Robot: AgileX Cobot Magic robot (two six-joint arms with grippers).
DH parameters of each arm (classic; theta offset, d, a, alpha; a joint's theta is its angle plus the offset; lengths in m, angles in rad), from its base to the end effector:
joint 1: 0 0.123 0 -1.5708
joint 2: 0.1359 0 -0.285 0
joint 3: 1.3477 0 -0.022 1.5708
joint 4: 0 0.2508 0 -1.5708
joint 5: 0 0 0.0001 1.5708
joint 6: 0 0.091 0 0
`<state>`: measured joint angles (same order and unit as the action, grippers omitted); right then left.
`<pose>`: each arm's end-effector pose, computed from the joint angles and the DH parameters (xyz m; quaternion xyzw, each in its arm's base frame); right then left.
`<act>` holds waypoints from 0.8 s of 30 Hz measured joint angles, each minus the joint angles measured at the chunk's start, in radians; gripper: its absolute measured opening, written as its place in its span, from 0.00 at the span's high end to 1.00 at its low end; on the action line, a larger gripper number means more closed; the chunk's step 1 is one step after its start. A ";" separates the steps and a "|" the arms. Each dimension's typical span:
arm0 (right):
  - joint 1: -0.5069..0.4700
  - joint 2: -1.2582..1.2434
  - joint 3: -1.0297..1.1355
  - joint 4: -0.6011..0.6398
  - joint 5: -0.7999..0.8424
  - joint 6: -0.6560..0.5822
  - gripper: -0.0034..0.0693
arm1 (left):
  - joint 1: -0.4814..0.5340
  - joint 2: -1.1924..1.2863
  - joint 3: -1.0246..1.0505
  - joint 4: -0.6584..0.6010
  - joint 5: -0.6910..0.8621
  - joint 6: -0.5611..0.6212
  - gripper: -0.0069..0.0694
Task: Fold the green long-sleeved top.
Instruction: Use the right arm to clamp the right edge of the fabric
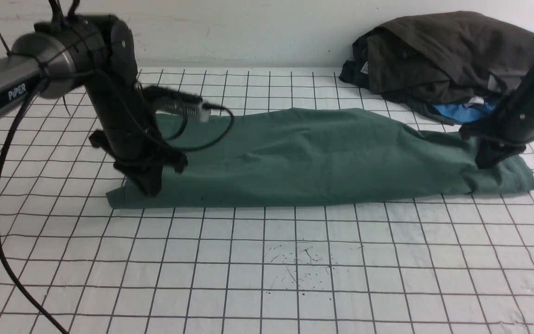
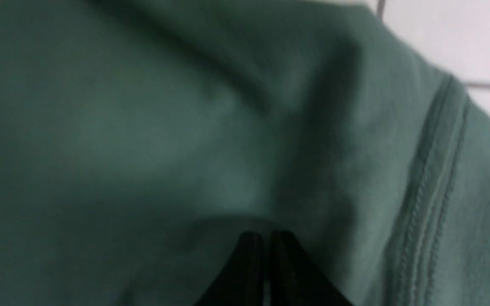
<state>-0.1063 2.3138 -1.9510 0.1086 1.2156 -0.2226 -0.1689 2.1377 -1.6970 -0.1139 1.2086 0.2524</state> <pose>0.4724 -0.0411 0.1675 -0.0412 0.9970 0.0444 0.0476 0.4203 -0.0815 0.1838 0.1893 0.9805 -0.0531 0.0066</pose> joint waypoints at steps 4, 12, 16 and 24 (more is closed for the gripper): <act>-0.032 0.000 0.021 -0.109 -0.034 0.068 0.92 | 0.001 0.004 0.101 0.065 -0.067 -0.016 0.88; -0.152 -0.056 0.023 -0.109 0.007 0.129 0.92 | 0.002 -0.117 0.121 0.161 -0.075 -0.057 0.88; -0.197 -0.147 0.022 0.073 -0.004 0.042 0.90 | 0.003 -0.300 0.121 0.148 -0.079 -0.072 0.88; -0.205 -0.072 0.022 0.195 -0.038 -0.051 0.51 | 0.003 -0.684 0.153 -0.014 -0.077 -0.035 0.88</act>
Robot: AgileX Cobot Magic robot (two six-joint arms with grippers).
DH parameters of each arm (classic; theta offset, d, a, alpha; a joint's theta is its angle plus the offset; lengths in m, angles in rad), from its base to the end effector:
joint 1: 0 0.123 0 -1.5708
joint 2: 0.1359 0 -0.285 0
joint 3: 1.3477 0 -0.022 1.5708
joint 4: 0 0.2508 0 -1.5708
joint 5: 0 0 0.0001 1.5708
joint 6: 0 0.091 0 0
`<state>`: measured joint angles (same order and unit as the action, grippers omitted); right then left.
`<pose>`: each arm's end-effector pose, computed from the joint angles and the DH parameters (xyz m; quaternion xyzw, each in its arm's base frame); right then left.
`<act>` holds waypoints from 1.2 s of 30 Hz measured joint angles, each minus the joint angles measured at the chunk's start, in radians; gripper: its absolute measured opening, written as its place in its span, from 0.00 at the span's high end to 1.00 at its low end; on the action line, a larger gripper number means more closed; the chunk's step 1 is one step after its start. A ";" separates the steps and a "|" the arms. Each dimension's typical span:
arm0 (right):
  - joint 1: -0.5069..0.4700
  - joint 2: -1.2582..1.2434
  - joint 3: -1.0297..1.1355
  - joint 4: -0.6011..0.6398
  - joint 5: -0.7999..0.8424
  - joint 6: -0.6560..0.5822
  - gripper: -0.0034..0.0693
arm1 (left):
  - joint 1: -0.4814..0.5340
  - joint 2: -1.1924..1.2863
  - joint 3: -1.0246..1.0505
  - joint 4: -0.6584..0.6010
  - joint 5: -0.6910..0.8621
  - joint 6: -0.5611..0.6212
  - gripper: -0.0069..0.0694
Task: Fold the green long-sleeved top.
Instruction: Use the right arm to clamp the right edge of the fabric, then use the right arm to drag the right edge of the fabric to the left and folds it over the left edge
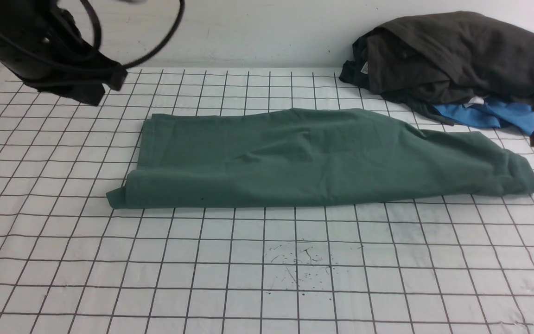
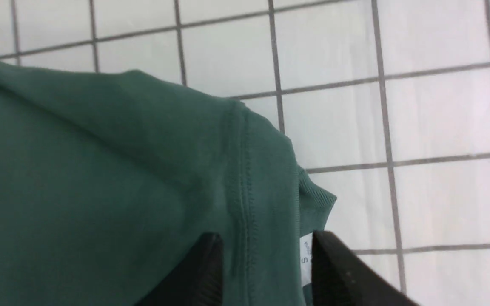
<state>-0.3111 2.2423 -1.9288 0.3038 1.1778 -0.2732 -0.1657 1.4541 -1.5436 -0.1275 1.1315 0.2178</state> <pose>0.4562 -0.1203 0.1992 0.0648 0.9840 0.1143 0.1203 0.2950 -0.0600 0.4000 0.1731 0.9352 -0.0553 0.3041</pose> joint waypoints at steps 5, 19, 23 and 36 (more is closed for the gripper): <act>0.000 0.077 0.000 0.006 -0.010 0.022 0.26 | 0.000 -0.174 0.129 -0.023 -0.002 0.066 0.88; 0.061 0.107 -0.010 0.006 -0.042 0.029 0.78 | 0.000 -0.363 0.530 0.106 -0.034 0.053 0.88; 0.062 0.096 -0.048 -0.038 0.022 0.028 0.88 | 0.000 -0.371 0.538 0.128 -0.032 0.020 0.88; 0.130 -0.221 -0.158 -0.136 0.074 0.208 0.88 | 0.000 -0.378 0.538 0.072 -0.074 -0.003 0.88</act>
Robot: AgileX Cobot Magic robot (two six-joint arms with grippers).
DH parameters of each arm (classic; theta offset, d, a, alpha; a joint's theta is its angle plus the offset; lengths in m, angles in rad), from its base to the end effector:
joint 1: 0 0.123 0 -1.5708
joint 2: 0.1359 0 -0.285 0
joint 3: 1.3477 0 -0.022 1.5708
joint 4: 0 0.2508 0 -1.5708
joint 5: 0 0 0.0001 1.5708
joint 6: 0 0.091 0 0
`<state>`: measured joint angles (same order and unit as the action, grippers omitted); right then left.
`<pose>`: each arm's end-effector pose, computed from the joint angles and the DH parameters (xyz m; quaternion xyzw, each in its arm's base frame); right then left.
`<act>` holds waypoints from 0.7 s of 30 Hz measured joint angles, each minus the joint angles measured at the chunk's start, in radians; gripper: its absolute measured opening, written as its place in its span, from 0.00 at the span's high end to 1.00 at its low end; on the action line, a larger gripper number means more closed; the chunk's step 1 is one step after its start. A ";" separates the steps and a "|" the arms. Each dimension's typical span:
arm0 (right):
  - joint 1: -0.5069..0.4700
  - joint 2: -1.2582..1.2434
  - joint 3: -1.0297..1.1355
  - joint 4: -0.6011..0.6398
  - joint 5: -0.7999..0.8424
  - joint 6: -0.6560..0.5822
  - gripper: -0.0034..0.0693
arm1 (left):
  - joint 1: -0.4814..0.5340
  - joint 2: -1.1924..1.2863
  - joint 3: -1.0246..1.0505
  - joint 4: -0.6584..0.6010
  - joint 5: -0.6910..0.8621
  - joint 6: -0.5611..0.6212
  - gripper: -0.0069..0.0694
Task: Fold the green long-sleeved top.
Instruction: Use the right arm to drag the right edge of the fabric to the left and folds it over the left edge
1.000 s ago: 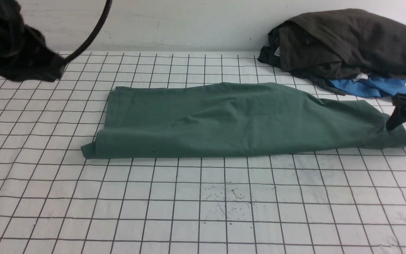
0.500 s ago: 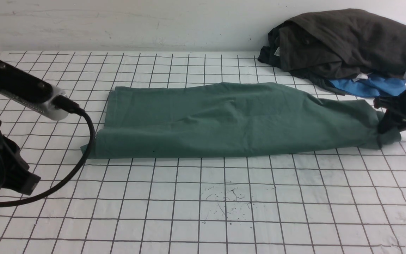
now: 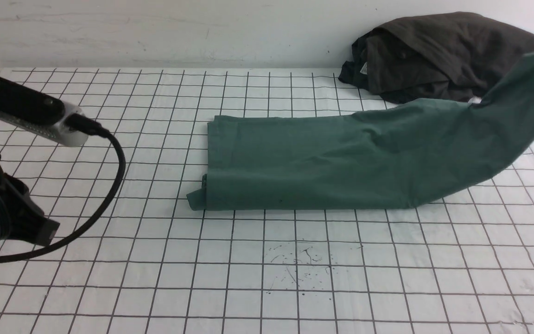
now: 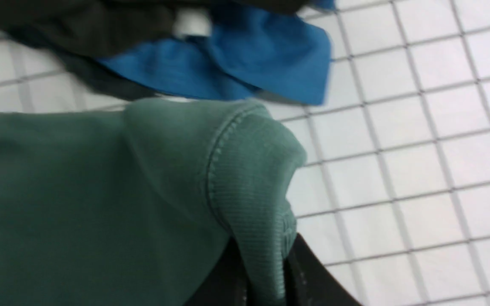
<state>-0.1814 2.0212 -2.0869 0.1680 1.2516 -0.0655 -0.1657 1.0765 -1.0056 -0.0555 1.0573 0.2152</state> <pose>0.4387 -0.0658 0.3405 0.0631 0.9668 0.0543 0.2416 0.1929 -0.0367 0.3375 0.1759 0.9486 -0.0204 0.2623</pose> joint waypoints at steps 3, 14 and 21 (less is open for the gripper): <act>0.194 -0.003 -0.001 0.165 -0.001 -0.027 0.88 | 0.000 0.000 0.000 -0.029 -0.026 0.000 0.88; 0.615 0.237 0.001 0.398 -0.223 -0.112 0.88 | 0.000 0.000 0.000 -0.053 -0.032 0.000 0.88; 0.655 0.307 0.003 0.499 -0.419 -0.128 0.88 | 0.000 0.000 0.000 -0.063 -0.042 0.000 0.88</act>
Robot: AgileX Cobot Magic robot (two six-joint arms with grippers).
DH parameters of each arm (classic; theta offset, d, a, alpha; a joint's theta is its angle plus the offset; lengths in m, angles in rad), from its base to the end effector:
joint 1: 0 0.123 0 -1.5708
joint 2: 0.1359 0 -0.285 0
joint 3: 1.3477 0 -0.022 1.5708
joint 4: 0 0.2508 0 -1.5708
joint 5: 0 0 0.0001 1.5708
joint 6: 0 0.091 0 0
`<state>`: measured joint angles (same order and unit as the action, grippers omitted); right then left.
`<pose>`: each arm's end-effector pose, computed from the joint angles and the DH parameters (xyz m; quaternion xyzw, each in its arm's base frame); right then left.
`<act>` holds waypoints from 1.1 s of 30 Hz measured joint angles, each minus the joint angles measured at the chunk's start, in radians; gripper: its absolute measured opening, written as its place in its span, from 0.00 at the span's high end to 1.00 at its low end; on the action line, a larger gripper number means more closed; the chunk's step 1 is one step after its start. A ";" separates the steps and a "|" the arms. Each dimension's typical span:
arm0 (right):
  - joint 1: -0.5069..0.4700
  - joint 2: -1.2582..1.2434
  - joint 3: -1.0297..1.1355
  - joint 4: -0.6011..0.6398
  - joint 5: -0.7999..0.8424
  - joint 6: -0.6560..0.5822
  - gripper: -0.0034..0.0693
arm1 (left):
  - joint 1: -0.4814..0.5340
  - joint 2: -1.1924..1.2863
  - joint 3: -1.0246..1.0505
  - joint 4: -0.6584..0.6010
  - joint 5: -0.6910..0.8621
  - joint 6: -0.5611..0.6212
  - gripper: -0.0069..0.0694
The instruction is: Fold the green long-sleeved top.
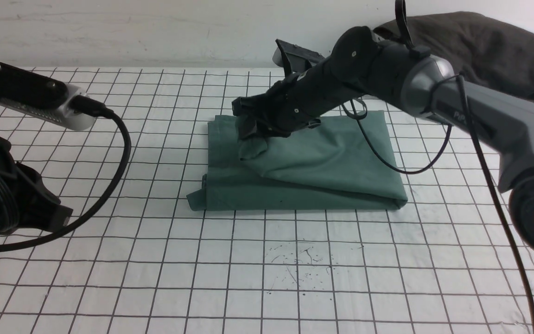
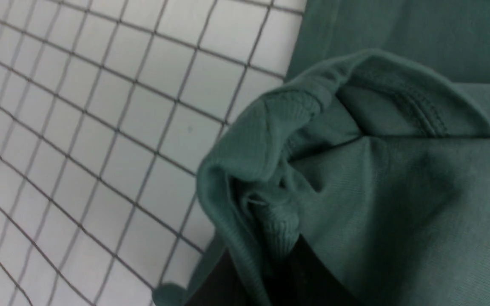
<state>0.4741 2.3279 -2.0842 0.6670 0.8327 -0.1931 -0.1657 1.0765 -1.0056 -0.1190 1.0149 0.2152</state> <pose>0.4484 0.2769 0.2225 -0.1626 0.9017 0.3302 0.2269 0.1954 -0.0420 0.3400 0.1657 0.9433 -0.0503 0.2830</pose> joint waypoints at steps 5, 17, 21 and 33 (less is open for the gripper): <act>0.000 0.005 0.000 0.091 -0.060 -0.070 0.77 | 0.000 0.000 0.000 -0.006 0.000 0.000 0.88; 0.006 0.002 0.002 0.070 -0.046 -0.194 0.56 | 0.000 0.000 0.028 -0.014 -0.022 0.001 0.88; 0.038 0.051 0.002 0.077 -0.055 -0.190 0.73 | 0.000 0.000 0.048 -0.031 -0.045 0.001 0.88; 0.144 0.091 -0.067 0.041 -0.105 -0.339 0.97 | 0.000 -0.131 0.062 -0.154 -0.087 0.139 0.88</act>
<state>0.6184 2.4190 -2.1510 0.7080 0.7275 -0.5324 -0.1657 0.9451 -0.9440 -0.2732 0.9275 0.3544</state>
